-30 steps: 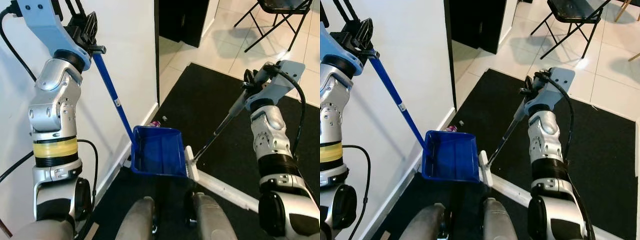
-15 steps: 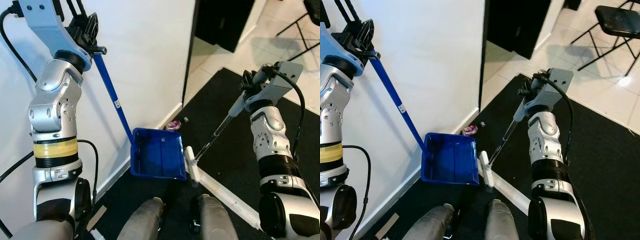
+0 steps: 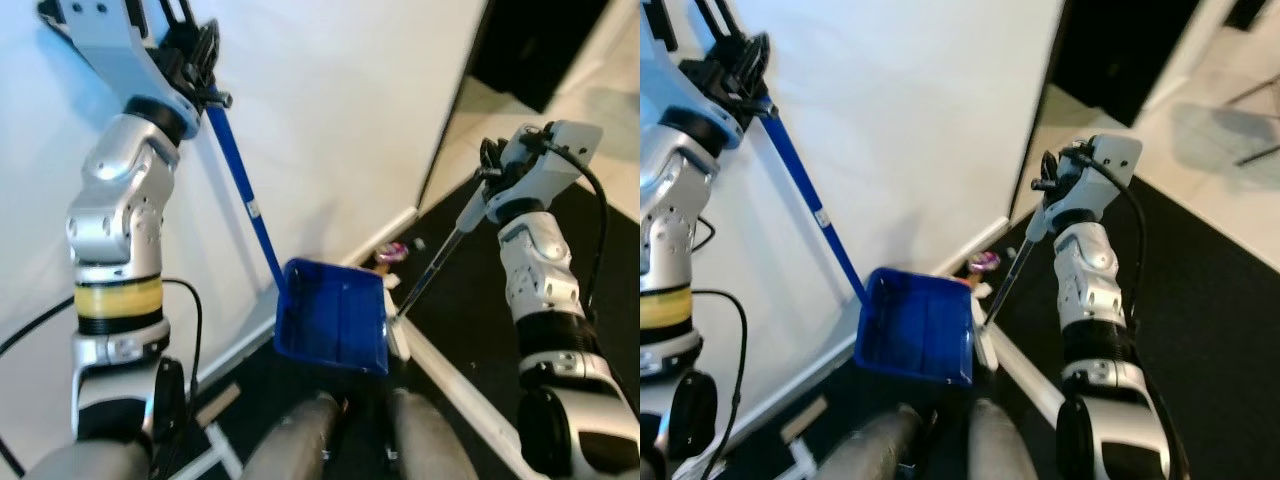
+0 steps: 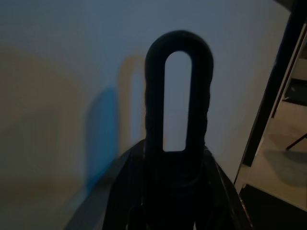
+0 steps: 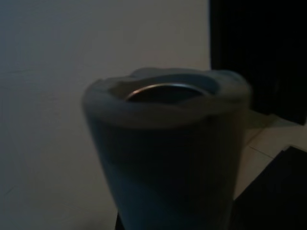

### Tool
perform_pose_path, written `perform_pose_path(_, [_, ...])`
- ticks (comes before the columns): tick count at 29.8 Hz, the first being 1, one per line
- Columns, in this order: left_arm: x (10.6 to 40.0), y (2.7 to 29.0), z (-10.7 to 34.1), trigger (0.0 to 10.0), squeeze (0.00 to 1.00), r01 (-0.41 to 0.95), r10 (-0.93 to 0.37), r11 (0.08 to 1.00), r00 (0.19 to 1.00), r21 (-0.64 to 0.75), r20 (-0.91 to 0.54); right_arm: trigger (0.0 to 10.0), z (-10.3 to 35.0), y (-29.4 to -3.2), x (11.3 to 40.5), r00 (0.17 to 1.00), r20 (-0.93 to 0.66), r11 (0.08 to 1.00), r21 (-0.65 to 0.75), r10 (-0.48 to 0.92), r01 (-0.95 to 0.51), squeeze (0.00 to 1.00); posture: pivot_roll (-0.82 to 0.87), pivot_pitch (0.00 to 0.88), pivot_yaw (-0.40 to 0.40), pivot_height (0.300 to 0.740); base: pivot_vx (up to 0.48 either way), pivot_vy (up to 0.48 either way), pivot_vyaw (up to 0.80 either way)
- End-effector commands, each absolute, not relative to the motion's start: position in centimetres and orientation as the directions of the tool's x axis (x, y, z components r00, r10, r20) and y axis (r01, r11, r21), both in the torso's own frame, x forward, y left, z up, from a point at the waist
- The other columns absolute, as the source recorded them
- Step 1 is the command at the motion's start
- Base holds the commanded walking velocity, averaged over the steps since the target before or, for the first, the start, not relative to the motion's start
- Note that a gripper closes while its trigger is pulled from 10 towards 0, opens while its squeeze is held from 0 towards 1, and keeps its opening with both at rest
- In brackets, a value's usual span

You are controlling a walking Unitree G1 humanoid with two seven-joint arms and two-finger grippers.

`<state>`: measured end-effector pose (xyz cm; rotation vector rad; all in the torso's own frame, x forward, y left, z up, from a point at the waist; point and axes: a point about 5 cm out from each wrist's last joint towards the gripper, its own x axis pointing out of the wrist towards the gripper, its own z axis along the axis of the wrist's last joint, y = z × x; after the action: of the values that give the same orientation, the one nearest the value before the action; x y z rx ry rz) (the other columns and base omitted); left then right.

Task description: Sweep floor

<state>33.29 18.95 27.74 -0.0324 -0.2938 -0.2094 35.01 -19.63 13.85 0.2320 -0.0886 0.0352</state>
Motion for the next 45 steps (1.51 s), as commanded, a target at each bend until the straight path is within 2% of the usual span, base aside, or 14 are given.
perform_pose_path(1, [33.1, 20.5, 27.9, 10.0, 0.0, 0.139, -0.13, 0.99, 0.946, -0.009, 0.296, 10.0, 14.2, -19.4, 35.0, 0.993, 0.11, 0.969, 0.241, 0.032, -0.058, 0.0, 0.02, 0.081, 0.008, 0.74, 0.0, 0.0, 0.8])
perform_pose_path(15, [33.1, 20.4, 27.7, 10.0, 0.0, 0.146, -0.141, 0.989, 0.949, 0.002, 0.281, 10.0, 14.2, -19.3, 34.9, 0.993, 0.111, 0.967, 0.246, 0.041, -0.067, 0.0, 0.02, 0.076, 0.01, 0.74, 0.0, 0.0, 0.77])
perform_pose_path(29, [33.4, 20.6, 26.9, 10.0, 0.0, 0.115, -0.123, 0.992, 0.964, 0.044, 0.234, 10.0, 14.2, -19.2, 34.9, 0.993, 0.111, 0.964, 0.256, 0.045, -0.073, 0.0, 0.02, 0.076, 0.01, 0.74, 0.0, 0.0, 0.0])
perform_pose_path(45, [33.5, 20.9, 26.6, 10.0, 0.0, 0.1, -0.11, 0.993, 0.969, 0.055, 0.22, 10.0, 14.0, -19.2, 34.8, 0.993, 0.106, 0.964, 0.258, 0.045, -0.071, 0.0, 0.02, 0.08, 0.012, 0.74, 0.243, -0.372, 0.0])
